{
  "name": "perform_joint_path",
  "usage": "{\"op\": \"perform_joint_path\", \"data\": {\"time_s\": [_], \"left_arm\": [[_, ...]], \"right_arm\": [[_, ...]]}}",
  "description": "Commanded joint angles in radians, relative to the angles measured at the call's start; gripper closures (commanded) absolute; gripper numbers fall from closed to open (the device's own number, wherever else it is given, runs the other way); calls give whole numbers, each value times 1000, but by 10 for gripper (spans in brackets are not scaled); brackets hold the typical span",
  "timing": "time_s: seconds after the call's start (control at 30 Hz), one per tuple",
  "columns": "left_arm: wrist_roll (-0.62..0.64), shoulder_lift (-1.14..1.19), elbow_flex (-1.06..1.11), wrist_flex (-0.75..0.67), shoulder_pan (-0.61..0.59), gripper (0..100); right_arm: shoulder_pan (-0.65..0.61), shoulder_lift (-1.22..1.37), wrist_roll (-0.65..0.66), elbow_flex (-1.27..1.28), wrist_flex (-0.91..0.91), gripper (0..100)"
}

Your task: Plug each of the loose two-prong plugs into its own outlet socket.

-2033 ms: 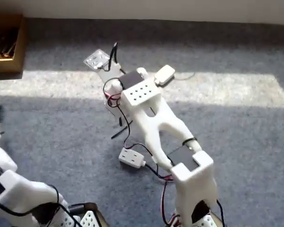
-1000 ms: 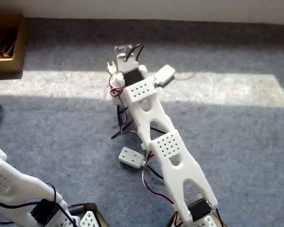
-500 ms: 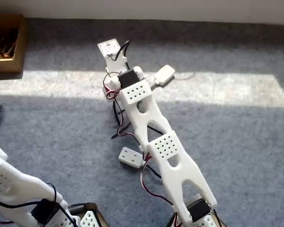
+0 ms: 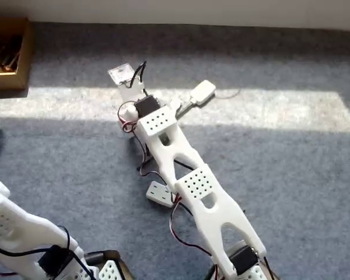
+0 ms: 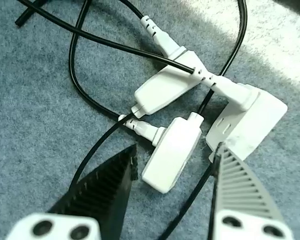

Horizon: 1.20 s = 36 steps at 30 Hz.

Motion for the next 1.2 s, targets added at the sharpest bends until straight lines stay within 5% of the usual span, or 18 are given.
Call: {"op": "perform_joint_path", "data": {"time_s": [0.0,0.27,0.5,0.67,0.87,1.0,1.17], "left_arm": [[-5,-8,-35,0,7,751],[-5,-7,-35,5,13,751],[-6,-7,-33,5,15,751],[-9,-7,-33,8,35,751],[-9,-13,-41,28,36,751],[-9,-16,-42,75,70,751],[-9,-16,-42,123,94,751]], "right_arm": [[45,1,20,4,-45,627],[59,-5,17,-5,-16,998],[1,-124,48,-228,277,992],[-19,-496,117,-50,282,993],[-24,-1191,141,714,282,993],[-47,-1655,328,1392,280,993],[214,-2028,489,2006,171,993]]}}
